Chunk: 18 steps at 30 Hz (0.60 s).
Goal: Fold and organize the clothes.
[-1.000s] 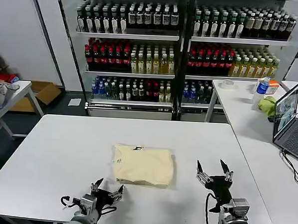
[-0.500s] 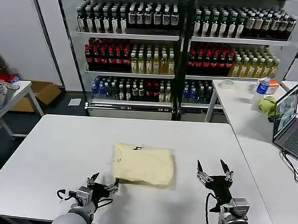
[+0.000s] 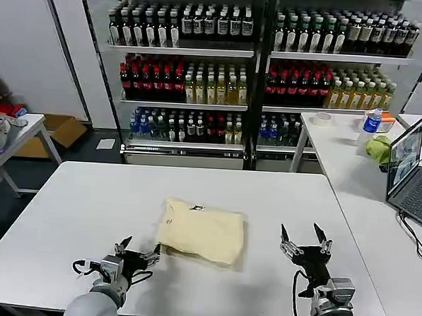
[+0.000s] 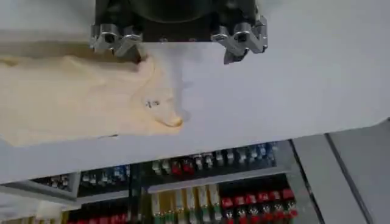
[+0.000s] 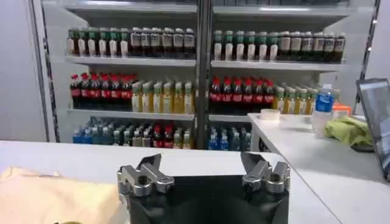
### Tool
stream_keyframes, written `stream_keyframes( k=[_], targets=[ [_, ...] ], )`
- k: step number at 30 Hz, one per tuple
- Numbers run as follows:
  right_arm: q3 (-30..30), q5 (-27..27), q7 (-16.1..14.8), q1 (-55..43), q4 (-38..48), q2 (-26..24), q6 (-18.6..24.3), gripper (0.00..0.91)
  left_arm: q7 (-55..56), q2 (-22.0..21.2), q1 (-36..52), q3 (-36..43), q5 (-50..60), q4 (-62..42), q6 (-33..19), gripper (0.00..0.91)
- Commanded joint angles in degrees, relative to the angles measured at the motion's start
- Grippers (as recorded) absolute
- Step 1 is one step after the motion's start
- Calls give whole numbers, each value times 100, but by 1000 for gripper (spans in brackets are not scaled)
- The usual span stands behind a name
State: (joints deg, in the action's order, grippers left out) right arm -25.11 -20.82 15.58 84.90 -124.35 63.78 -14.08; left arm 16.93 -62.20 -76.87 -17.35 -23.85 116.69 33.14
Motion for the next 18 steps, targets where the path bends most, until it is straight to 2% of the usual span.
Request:
stream_keyframes(
  k=[1,8,18],
  targets=[
    [6,5,7,-3,24,23,0,907,116,49,313,-198,-148,-13,-6,907],
    [14,17,9,-1,19,56,-2,907,136,75,492,-195,-196,27,-14,907],
    [-73,11,2,38,-51,101,2,907,107,161,-184,-644,-92,496,-16,907]
  ],
)
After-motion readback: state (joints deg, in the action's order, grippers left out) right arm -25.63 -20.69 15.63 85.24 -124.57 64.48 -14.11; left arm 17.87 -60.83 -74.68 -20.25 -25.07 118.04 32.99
